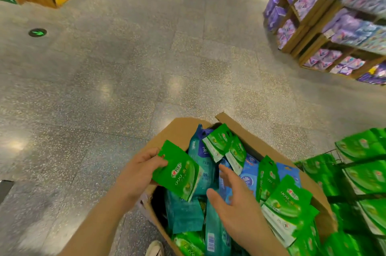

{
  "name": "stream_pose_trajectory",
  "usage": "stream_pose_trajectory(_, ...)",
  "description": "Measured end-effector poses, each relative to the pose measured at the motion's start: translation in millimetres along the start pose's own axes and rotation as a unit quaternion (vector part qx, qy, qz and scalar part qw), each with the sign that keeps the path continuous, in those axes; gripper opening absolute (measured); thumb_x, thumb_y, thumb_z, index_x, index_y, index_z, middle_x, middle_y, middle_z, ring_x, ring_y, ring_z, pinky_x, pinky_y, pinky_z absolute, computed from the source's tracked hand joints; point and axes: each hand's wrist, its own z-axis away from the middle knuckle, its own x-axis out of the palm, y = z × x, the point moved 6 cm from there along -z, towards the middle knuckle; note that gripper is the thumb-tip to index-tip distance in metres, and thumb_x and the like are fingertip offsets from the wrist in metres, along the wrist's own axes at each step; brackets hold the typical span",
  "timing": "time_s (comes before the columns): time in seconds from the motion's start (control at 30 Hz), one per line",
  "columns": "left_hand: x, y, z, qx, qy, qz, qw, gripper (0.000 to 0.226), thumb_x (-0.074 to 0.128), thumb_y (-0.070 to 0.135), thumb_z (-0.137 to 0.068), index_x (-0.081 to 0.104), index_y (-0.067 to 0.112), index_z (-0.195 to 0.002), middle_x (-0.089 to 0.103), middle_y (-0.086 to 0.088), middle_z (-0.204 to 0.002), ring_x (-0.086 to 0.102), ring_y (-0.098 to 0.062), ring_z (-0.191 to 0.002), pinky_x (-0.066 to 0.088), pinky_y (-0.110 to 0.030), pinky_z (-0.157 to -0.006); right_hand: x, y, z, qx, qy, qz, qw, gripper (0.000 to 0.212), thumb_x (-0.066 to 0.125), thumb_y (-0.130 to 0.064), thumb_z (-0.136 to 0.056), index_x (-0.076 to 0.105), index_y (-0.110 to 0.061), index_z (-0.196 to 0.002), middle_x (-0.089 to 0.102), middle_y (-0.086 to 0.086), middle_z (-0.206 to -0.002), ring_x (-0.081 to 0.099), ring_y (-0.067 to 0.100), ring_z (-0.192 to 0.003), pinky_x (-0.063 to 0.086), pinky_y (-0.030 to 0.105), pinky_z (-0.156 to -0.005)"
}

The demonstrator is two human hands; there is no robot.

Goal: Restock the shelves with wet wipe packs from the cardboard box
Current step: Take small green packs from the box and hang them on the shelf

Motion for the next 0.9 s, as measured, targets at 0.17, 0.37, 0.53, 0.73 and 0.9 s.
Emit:
stream_pose_trajectory(0.17,18,14,0,-0.015,-0.082,0.097,0.992,0.013,0.057,0.008,-0.09,0.068,0.005,-0.096,0.071,-0.015,-0.088,0.068,-0.021,-0.073,0.056,-0.033,-0.059,14,6,-9,0.089,-0.055,-0.26,0.96,0.047,0.069,-0.03,-0.095,0.052,-0.039,-0.137,0.063,-0.012,-0.131,0.071,0.014,-0.108,0.058,0.041,-0.094)
stream_pose_trajectory(0.37,59,0,2,-0.048,-0.104,0.223,0.968,0.035,0.059,0.027,-0.088,0.068,0.012,-0.119,0.071,-0.018,-0.114,0.068,-0.035,-0.102,0.052,-0.05,-0.093,31,9,-19,0.123,-0.036,-0.489,0.863,0.052,0.07,-0.008,-0.085,0.053,-0.002,-0.134,0.073,0.025,-0.111,0.074,0.043,-0.095,0.063,0.052,-0.07)
stream_pose_trajectory(0.53,70,-27,1,-0.092,-0.036,0.213,0.972,0.042,0.074,0.009,-0.074,0.067,0.006,-0.115,0.075,-0.017,-0.103,0.073,-0.035,-0.092,0.055,-0.045,-0.086,23,12,-23,0.128,-0.016,-0.325,0.937,0.02,0.066,-0.025,-0.097,0.069,-0.012,-0.11,0.078,0.01,-0.094,0.076,0.03,-0.088,0.063,0.048,-0.075)
stream_pose_trajectory(0.73,57,-33,-9,-0.132,-0.023,0.211,0.968,0.044,0.072,0.008,-0.076,0.064,0.008,-0.119,0.075,-0.017,-0.102,0.074,-0.036,-0.089,0.058,-0.039,-0.074,-35,35,-85,0.05,0.203,0.016,0.978,0.032,0.069,-0.036,-0.092,0.063,-0.023,-0.12,0.066,-0.004,-0.11,0.063,0.018,-0.106,0.05,0.033,-0.088)
stream_pose_trajectory(0.9,55,-40,-11,-0.143,-0.014,0.166,0.976,0.039,0.07,0.004,-0.085,0.061,0.013,-0.122,0.076,-0.016,-0.101,0.073,-0.037,-0.09,0.059,-0.042,-0.078,-27,76,-150,0.216,0.209,-0.05,0.952,0.096,0.07,-0.059,-0.084,0.032,0.002,-0.148,0.046,0.025,-0.144,0.045,0.041,-0.134,0.043,0.051,-0.109)
